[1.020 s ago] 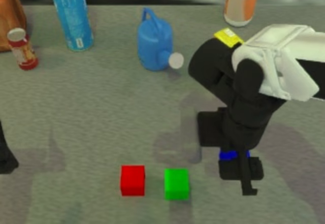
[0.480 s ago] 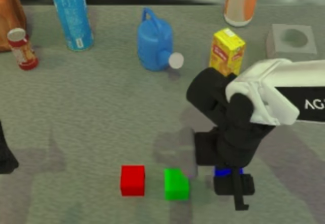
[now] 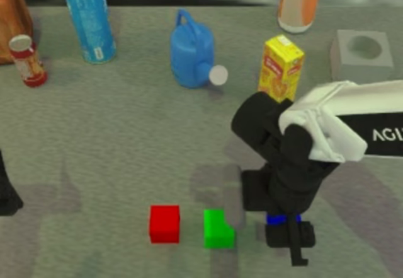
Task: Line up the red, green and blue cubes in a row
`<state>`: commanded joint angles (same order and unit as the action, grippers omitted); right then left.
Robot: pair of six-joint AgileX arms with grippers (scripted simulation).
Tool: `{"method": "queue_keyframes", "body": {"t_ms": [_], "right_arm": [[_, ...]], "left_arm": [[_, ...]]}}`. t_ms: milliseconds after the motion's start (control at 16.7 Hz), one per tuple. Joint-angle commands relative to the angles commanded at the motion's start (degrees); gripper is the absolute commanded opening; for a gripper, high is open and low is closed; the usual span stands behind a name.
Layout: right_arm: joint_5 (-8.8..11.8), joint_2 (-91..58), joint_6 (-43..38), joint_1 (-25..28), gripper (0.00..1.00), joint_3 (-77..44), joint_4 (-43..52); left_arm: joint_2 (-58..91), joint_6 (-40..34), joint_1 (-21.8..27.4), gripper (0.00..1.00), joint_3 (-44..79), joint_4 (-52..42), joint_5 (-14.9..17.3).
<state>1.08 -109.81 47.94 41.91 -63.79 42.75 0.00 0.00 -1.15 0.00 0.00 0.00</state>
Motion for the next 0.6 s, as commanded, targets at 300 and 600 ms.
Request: {"method": "queue_keyframes", "body": {"t_ms": [300,600], "right_arm": [[0.0,0.0,0.0,0.0,0.53,0.0,0.0],[0.0,0.0,0.0,0.0,0.9,0.0,0.0]], "left_arm": [[0.0,0.0,0.0,1.0,0.0,0.0,0.0],[0.0,0.0,0.0,1.0,0.0,0.0,0.0]]}}
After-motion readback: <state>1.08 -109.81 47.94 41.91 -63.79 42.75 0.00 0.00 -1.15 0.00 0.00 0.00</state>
